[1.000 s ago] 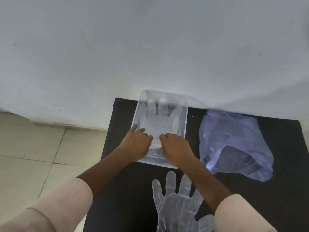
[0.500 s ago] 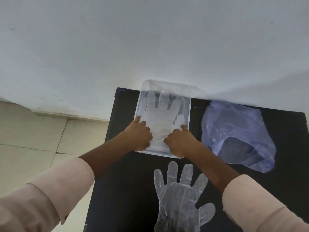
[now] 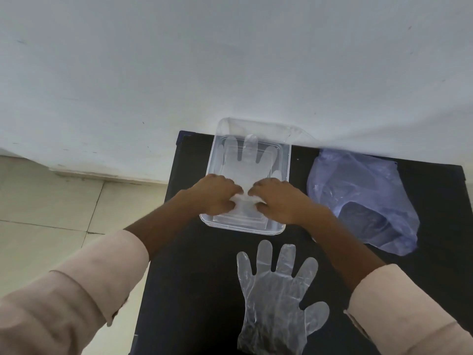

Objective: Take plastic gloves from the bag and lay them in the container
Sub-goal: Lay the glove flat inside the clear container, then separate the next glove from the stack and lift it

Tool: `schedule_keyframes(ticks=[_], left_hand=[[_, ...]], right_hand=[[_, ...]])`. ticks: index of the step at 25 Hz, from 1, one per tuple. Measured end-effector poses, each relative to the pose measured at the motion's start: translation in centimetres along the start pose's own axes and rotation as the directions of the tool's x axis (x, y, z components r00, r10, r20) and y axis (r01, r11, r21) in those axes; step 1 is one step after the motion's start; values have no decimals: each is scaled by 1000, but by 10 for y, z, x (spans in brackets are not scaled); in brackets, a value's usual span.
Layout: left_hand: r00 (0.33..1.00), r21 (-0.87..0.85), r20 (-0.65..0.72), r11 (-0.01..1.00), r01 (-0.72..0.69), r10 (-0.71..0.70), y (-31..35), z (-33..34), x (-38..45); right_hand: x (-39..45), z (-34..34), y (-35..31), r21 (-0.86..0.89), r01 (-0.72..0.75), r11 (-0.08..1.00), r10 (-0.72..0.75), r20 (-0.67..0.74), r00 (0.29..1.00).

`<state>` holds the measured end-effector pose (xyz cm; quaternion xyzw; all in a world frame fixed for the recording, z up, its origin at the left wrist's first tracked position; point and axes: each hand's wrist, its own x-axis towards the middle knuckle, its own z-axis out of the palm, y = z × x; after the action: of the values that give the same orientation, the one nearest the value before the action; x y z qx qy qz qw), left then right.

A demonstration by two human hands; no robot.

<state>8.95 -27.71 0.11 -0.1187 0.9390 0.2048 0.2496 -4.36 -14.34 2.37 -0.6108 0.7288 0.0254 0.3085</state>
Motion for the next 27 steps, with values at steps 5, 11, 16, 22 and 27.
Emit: schedule_keyframes(ticks=[5,11,16,22,27], left_hand=[[911,-840,-271,539,-66,-311,16,-22,-11],[931,-940,-245,301,-160,-271,73,-35,-35],[925,-942,-235,305,-141,-298,112,-18,-62],[931,-947,-172,314,-67,-321,169,39,-99],[930,-926,-77,371,67,-360,207,118,-131]], right_hand=[[-26,-14,-1,660,-46,750,361,-351,864],[-71,-11,-11,966,65,251,605,-208,768],[-117,8,-23,976,93,196,634,-199,747],[-180,55,-28,975,57,215,611,-180,771],[-234,140,-27,921,-111,375,626,-163,763]])
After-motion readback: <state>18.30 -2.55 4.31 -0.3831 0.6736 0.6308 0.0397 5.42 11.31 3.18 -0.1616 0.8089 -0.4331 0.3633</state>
